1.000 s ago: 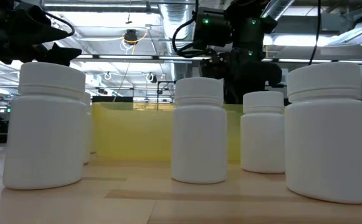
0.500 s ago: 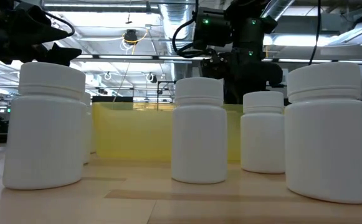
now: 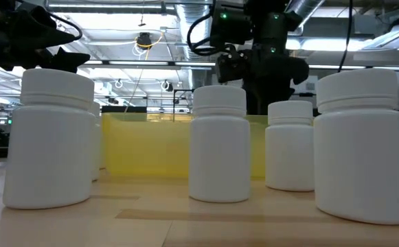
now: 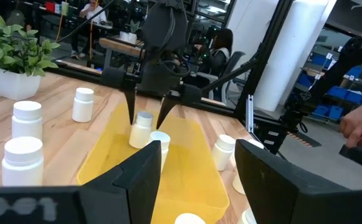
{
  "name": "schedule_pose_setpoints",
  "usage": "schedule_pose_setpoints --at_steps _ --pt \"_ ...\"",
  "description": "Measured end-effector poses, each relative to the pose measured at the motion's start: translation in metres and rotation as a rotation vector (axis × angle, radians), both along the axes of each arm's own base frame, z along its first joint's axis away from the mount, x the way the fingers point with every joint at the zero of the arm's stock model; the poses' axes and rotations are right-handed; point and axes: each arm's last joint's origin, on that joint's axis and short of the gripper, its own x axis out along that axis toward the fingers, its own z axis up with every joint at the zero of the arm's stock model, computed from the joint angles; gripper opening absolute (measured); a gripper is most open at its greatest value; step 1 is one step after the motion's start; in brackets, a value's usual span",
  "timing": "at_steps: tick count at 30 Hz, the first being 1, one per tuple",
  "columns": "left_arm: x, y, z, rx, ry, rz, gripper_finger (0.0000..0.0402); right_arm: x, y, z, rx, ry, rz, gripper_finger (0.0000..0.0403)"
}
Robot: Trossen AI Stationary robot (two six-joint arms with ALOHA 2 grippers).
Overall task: Pick and place pill bottles into a basket
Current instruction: Put the white pill bottle into the yellow bin
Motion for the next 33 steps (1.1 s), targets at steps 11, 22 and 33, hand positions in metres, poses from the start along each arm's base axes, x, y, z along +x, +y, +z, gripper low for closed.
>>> schedule_pose_setpoints --at_steps 11,22,33 --pt "0.000 0.000 0.000 0.000 0.000 0.001 0.0194 0.005 0.000 0.032 -0.008 0.028 0.034 0.0245" --pt "0.000 -0.001 0.002 0.003 -0.020 -0.041 0.0194 0.004 -0.003 0.109 -0.179 0.035 -0.012 0.0231" --pt "-0.001 -0.005 0.003 0.002 -0.030 -0.163 0.0194 0.003 -0.022 0.137 -0.292 -0.027 -0.285 0.0215"
